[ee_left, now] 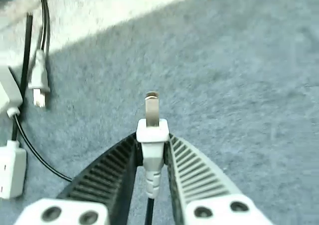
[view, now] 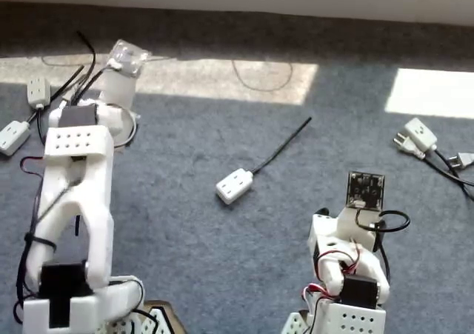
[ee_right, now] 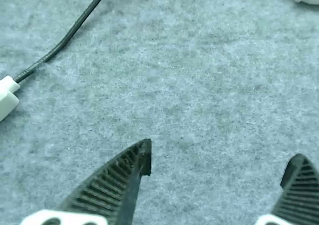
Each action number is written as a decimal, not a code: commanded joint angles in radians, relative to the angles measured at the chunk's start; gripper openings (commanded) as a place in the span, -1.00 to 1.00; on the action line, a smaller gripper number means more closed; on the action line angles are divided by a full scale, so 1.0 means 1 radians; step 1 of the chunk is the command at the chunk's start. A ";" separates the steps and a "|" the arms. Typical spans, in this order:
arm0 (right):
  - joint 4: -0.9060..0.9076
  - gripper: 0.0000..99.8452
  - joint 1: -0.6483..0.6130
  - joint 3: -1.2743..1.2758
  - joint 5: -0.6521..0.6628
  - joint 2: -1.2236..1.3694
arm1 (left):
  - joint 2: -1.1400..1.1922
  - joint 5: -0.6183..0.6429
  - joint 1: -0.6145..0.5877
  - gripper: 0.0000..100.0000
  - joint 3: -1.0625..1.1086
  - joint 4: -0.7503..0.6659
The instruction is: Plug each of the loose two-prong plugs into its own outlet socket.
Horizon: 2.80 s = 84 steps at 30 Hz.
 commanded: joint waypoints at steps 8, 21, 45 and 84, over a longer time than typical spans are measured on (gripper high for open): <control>-0.016 -0.20 -0.005 0.148 0.008 -0.005 | -0.545 -0.003 0.498 -0.99 0.007 0.229; -0.036 -0.20 -0.001 0.148 0.008 -0.005 | -1.469 0.210 0.530 -0.99 0.889 -0.281; -0.292 -0.20 -0.145 -0.147 -0.123 0.002 | -1.555 0.468 0.720 -0.99 1.362 -0.724; -0.656 -0.83 -0.690 -0.104 -0.100 -0.004 | -1.557 0.471 0.863 -0.99 1.362 -0.644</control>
